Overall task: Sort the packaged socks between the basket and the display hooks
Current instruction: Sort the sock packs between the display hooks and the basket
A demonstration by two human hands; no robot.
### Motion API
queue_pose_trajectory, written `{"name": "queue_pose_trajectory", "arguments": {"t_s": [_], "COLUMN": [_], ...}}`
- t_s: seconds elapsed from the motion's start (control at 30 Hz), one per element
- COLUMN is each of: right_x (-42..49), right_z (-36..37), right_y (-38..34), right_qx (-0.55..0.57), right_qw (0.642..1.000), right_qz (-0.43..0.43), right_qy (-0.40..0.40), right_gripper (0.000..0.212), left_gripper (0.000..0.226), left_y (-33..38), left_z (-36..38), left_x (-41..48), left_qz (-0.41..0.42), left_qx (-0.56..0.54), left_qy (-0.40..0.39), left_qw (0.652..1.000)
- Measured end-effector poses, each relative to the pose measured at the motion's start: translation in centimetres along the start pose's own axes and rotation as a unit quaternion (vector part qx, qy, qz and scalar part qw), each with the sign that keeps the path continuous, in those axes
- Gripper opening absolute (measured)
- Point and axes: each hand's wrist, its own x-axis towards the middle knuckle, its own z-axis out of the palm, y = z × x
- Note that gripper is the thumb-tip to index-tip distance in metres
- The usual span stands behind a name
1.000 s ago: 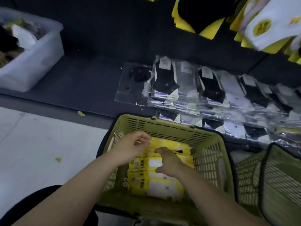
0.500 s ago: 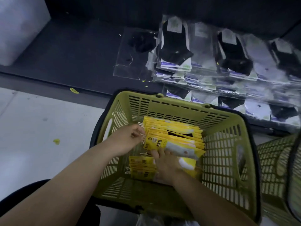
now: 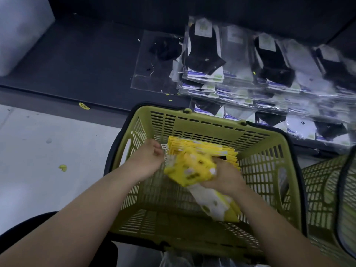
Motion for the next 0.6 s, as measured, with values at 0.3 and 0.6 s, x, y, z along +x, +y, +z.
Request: {"name": "queue_pose_trajectory", "arguments": {"t_s": [0.3,0.6], "right_x": [-0.6,3.4], "right_z": [-5.1,4.0], "right_y": [-7.7,0.3], "right_qx": [0.477,-0.090], "right_qw": [0.874,0.996], "right_qz": [-0.087,-0.009], "right_qy": [-0.028,0.026], "right_gripper": [0.037,0.068], "left_gripper": [0.064,0.035], "left_y": [0.6,-0.2], "left_z": [0.3,-1.2], "left_x": [-0.6,-0.4], "left_qz": [-0.001,-0.001], "left_qx": [-0.298,-0.281], "left_qy": [-0.087,0.079], "left_qw": [0.950,0.956]}}
